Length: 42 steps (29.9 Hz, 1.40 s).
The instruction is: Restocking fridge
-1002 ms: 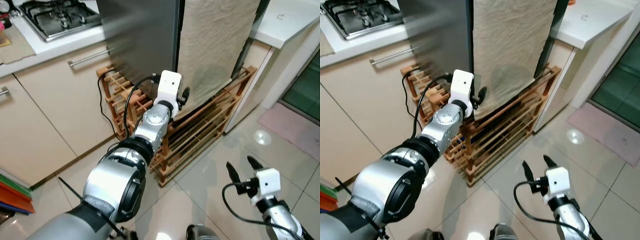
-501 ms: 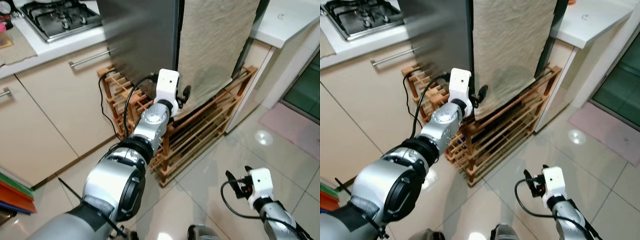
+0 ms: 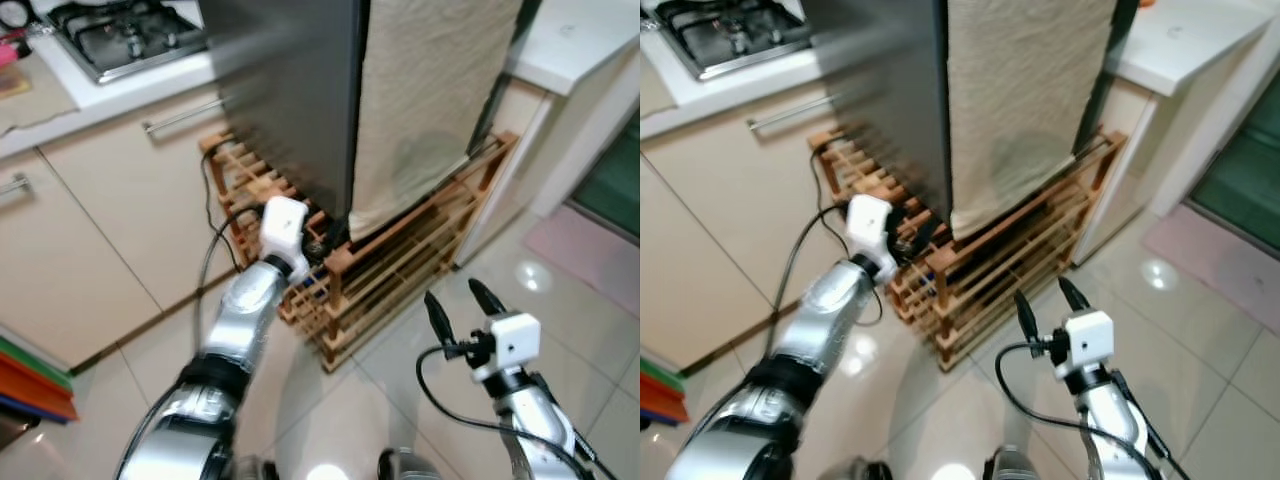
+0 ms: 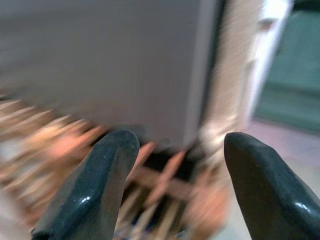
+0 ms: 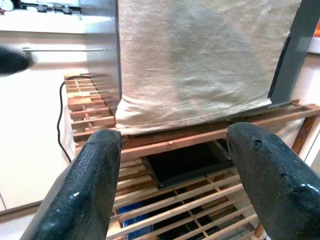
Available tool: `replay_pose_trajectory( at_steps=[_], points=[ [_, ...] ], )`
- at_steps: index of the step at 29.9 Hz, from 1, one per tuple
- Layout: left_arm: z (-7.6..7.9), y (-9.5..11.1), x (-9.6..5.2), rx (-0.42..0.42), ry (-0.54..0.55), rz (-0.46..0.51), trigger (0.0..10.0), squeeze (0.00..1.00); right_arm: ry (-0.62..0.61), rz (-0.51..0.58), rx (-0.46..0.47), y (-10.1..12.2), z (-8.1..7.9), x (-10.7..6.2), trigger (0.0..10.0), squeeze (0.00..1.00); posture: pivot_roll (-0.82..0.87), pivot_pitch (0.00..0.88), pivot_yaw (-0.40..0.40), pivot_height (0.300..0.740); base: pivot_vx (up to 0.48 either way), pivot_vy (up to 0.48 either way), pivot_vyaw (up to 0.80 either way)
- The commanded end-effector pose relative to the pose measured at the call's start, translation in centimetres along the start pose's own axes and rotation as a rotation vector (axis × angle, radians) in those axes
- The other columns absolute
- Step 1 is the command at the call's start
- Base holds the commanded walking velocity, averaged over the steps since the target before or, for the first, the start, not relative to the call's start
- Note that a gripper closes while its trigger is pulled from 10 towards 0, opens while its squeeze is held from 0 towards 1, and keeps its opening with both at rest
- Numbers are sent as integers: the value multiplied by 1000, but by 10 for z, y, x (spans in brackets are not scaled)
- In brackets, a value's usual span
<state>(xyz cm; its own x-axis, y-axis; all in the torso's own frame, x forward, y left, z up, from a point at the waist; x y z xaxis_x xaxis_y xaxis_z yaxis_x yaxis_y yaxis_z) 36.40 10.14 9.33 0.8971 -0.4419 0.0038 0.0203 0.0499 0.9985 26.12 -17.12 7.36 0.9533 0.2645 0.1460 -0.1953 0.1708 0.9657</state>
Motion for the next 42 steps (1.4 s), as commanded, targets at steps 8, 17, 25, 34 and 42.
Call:
replay_pose_trajectory(
  at_steps=[8, 17, 25, 34, 42],
  points=[
    [7, 37, -54, -2, -42, 109, 10000, 0, -73, 20, -23, 41, 4, -11, 10000, 0, -153, 57, 67, 724, 0, 0, 0],
    [30, 52, -48, -44, -59, 115, 10000, 0, -254, -45, 68, 27, 23, -2, 10000, 0, -161, 35, 63, 724, 0, 0, 0],
    [41, 49, -66, -88, -96, 68, 10000, 0, -187, -76, 33, 40, 21, -10, 10000, 0, -162, 31, 48, 724, 0, 0, 0],
    [41, 59, -59, -35, -71, 89, 10000, 0, -150, -104, 19, 33, 21, -3, 10000, 0, -140, 27, 36, 724, 0, 0, 0],
    [44, 79, -51, -56, -74, 164, 10000, 0, -151, -74, -24, 37, 25, 8, 10000, 0, -149, 26, 40, 724, 425, 0, 0]
  ],
)
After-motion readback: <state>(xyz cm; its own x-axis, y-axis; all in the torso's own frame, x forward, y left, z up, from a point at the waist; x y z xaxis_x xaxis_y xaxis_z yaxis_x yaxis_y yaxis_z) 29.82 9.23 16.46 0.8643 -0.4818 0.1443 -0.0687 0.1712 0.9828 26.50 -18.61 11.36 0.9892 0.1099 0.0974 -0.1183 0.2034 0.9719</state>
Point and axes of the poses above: a point about 5 cm out from each wrist's last joint towards the gripper, its own x axis pointing out of the wrist towards the gripper, its own y axis along the axis of the wrist's last joint, z = x × y, the point moved 5 cm from there along x, pointing out of the wrist towards the gripper, and after that the axes turned 5 degrees about -x, right-handed, at the moved point
